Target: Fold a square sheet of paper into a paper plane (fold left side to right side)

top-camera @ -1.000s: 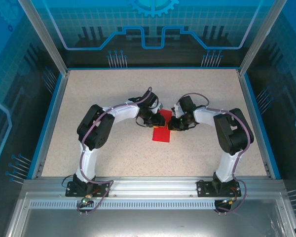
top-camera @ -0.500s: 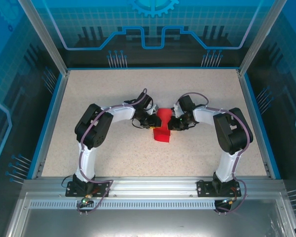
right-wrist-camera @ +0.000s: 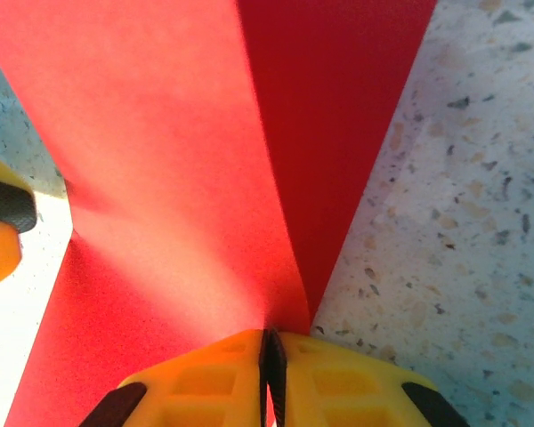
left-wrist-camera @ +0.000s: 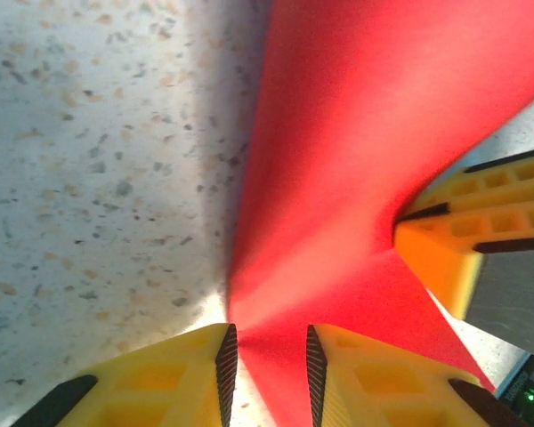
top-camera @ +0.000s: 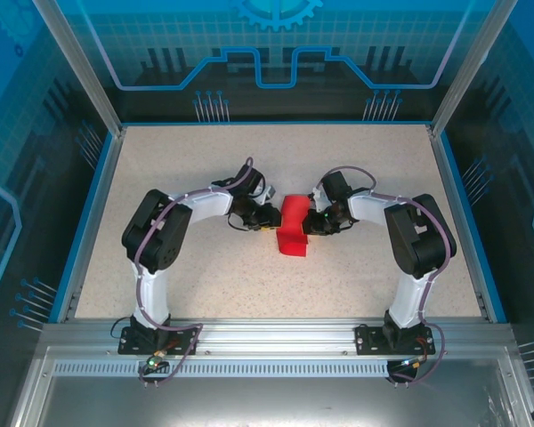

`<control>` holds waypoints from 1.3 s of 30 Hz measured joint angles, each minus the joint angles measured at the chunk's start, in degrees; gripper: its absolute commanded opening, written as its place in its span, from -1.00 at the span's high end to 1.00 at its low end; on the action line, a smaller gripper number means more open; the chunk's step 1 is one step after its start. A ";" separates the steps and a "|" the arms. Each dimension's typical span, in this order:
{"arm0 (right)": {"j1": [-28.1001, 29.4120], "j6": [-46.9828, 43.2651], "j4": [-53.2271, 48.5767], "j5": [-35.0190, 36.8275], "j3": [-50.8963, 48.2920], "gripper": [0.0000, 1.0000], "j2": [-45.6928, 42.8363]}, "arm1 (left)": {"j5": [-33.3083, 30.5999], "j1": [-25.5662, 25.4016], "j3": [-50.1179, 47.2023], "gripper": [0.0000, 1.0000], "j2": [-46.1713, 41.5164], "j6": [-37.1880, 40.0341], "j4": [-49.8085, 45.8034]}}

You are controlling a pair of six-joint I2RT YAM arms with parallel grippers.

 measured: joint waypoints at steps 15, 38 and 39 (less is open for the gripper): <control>0.04 0.02 0.04 -0.26 0.07 0.74 -0.02 | 1.01 -4.13 6.03 0.38 5.38 -0.04 0.55; -1.42 1.33 2.14 -4.98 8.74 0.74 1.68 | 1.27 -4.02 2.58 0.41 5.35 -1.36 5.40; -1.42 1.49 2.40 -5.14 9.51 0.74 2.80 | 1.27 -4.02 2.58 0.41 5.35 -1.36 5.40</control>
